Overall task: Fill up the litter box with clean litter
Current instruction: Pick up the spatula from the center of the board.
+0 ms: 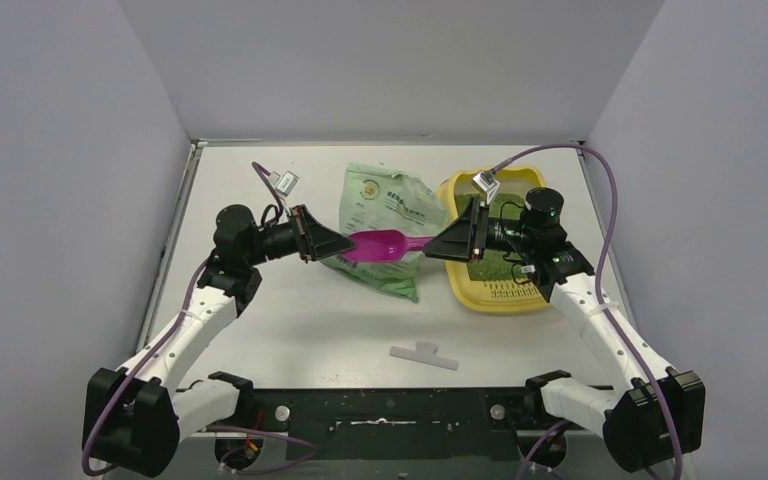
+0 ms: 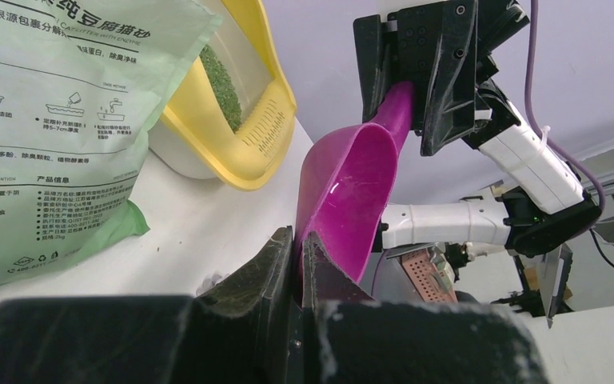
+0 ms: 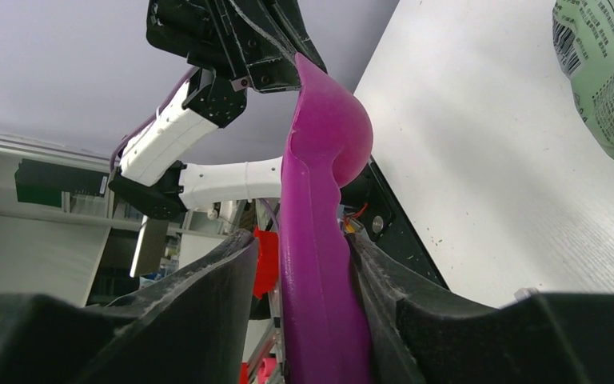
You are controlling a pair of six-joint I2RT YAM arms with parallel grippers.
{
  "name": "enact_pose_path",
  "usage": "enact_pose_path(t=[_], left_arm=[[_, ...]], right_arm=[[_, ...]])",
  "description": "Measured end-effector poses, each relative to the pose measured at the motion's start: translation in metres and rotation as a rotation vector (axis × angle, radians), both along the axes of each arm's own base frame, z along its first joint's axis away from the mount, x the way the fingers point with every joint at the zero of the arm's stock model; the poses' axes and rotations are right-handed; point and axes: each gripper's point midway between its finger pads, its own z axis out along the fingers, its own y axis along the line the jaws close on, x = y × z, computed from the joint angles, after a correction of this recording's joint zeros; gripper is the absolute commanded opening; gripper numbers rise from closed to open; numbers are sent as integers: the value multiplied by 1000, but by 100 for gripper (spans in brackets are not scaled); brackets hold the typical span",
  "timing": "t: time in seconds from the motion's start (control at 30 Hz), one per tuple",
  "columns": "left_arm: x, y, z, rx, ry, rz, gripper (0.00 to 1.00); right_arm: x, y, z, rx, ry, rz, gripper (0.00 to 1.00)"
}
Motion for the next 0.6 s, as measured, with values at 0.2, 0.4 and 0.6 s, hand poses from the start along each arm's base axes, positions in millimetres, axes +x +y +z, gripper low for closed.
enact_pose_path(t=[0.2,0.4,0.6], left_arm=[[0,0,0,0,0,-3,0],[1,-1,-3,3,11,-5,0],[1,-1,-4,4,14,-6,0]], right_arm=[[3,0,-1,-6,-4,-3,40],[4,0,-2,-7,-3,-4,46],[5,1,-3,-8,2,-7,45]])
